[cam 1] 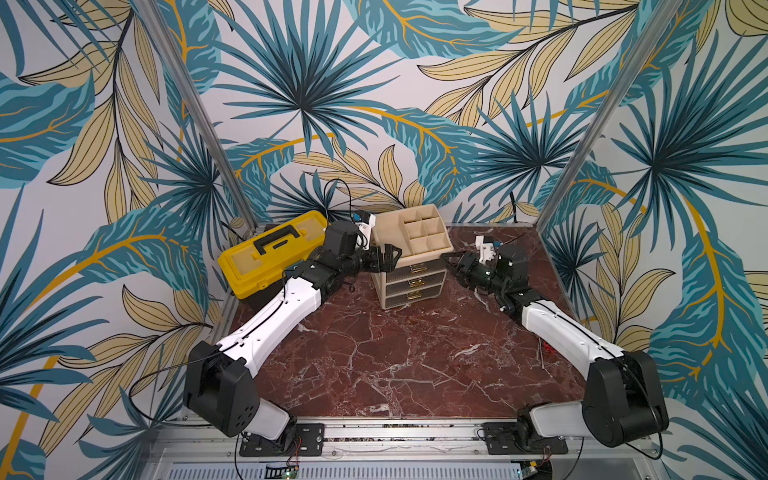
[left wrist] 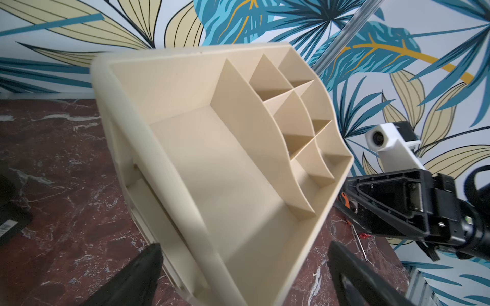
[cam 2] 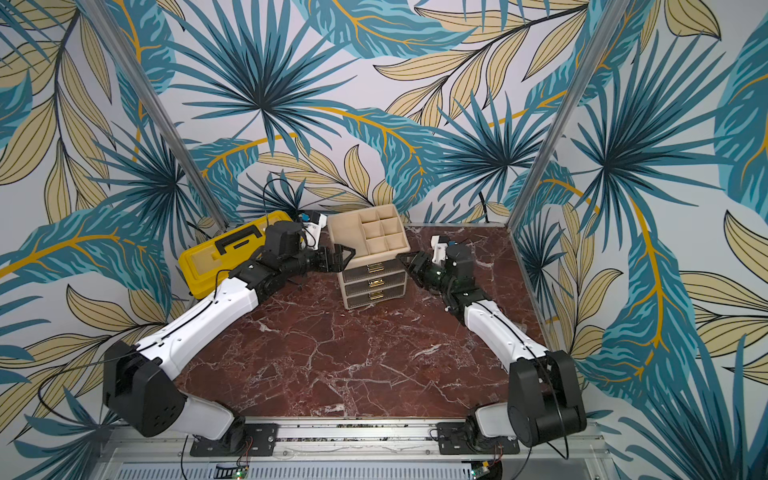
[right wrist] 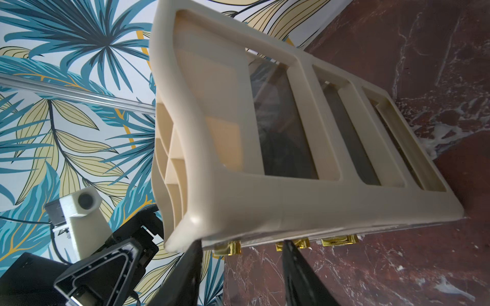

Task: Take the mice out of the drawer
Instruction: Open the drawer in the storage box.

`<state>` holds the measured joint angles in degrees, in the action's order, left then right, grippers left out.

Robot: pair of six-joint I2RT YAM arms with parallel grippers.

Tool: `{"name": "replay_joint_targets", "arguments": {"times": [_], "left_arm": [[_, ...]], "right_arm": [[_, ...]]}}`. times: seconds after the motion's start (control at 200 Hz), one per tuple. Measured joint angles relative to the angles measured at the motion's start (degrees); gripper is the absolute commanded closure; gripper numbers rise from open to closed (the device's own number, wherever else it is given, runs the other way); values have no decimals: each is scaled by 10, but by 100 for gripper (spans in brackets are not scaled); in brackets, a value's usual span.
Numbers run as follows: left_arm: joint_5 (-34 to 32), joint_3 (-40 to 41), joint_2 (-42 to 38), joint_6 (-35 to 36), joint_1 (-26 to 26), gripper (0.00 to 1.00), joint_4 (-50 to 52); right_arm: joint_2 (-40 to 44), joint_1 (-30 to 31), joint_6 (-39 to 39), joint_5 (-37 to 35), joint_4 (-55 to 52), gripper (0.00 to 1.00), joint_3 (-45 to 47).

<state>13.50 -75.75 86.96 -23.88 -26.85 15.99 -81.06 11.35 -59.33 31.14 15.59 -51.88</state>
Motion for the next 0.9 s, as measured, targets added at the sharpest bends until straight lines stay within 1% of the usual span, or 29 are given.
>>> {"name": "replay_joint_targets", "arguments": {"times": [0.225,0.331,0.456,0.556,0.661,0.776,0.901], "left_arm": [[-19,-49,63,2,3,0,-4],[-20,-70,85,2,12,0,-8],[-20,-81,99,2,26,0,-17],[-17,-84,104,-1,32,0,-18],[-16,-86,104,-9,35,0,-21],[-14,-86,104,-16,35,0,-25],[-9,-86,104,-23,35,0,-28]], "right_arm": [[-42,0,-9,-3,14,51,-25],[-61,0,-10,-7,18,53,-42],[-62,1,-23,-6,28,55,-40],[-60,10,-54,-9,68,58,-17],[-47,37,-80,-33,88,62,18],[-32,75,-108,-74,110,64,46],[-28,100,-137,-115,142,65,63]]}}
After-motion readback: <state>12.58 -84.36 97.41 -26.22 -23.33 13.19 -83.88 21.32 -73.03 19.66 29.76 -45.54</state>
